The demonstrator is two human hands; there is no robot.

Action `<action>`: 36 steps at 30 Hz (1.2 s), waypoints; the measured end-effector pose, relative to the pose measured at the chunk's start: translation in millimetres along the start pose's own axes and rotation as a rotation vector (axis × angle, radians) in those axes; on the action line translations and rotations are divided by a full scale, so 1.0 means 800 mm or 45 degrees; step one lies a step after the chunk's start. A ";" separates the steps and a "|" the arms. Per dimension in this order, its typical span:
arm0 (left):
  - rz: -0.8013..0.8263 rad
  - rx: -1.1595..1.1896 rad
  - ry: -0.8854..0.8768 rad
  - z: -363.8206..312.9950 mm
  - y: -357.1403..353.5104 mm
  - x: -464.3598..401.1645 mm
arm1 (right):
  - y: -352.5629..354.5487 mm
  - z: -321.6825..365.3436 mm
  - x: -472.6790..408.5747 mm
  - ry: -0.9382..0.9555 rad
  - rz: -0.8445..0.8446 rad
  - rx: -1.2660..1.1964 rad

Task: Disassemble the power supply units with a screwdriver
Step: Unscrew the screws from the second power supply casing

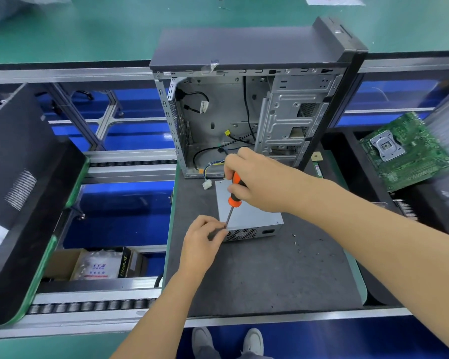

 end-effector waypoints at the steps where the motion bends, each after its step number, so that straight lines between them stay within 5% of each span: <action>1: 0.009 0.013 0.020 0.001 0.000 -0.001 | 0.000 0.000 0.001 0.010 -0.005 -0.013; 16: 0.220 0.056 0.246 0.006 0.004 -0.020 | 0.005 -0.015 0.000 0.112 0.049 -0.231; 22: 0.218 -0.039 0.098 -0.012 0.005 -0.025 | 0.032 -0.063 0.013 -0.036 -0.249 -0.340; 28: 0.075 -0.105 -0.208 -0.058 -0.003 -0.013 | 0.035 -0.152 0.049 -0.415 -0.653 -0.837; 32: 0.308 -0.148 -0.368 -0.089 -0.064 0.001 | 0.009 -0.177 0.064 -0.512 -0.670 -1.029; 36: 0.500 -0.096 -0.141 -0.077 -0.121 -0.003 | -0.012 -0.192 0.079 -0.544 -0.686 -1.093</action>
Point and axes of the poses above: each hand's wrist, its own x-axis away from the middle knuckle, its own y-axis out of the back of the hand, z = x × y, the point moved 6 cm from there along -x, towards the middle knuckle, and after that the axes turned 11 degrees about z, right-handed, at the moved point
